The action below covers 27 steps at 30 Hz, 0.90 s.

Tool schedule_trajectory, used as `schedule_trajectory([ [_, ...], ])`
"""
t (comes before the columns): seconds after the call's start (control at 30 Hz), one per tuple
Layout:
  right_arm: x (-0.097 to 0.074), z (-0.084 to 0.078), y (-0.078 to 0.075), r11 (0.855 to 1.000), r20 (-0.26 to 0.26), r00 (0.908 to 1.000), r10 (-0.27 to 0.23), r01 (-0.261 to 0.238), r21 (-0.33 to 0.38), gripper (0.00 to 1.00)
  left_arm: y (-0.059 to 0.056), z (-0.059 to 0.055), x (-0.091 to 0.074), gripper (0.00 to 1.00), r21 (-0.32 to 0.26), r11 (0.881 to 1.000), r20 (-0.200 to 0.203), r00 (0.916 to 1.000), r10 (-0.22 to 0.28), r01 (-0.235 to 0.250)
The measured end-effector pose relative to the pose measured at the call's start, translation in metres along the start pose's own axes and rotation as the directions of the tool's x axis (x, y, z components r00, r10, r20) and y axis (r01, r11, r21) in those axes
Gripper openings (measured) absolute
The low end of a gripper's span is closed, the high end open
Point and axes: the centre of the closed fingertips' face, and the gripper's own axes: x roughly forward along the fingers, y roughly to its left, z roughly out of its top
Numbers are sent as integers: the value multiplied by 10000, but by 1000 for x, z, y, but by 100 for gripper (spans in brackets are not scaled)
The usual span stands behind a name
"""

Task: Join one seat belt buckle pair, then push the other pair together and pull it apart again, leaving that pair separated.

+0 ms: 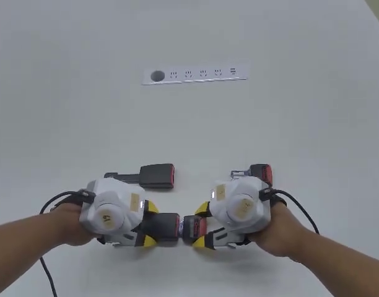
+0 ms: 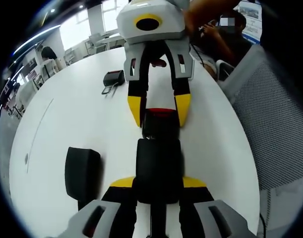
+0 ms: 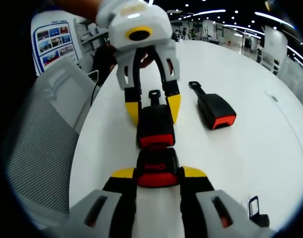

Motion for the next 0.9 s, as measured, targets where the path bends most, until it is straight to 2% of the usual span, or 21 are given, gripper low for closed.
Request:
schedule_trajectory([
  [0.17,0,-1,0,9998,-101,9999,73,-75,-183,33,0,-1,0,34,44,10000,20,10000,-70,70],
  [0.47,-1,-2,1,9998,-120,9998,-132,130,-163,33,1,-1,-1,34,57,9999,18,10000,-96,96],
  [0.9,-5,-2,5,9983,753,9958,-527,545,-219,33,1,-2,-3,33,286,9993,495,9985,-246,232],
])
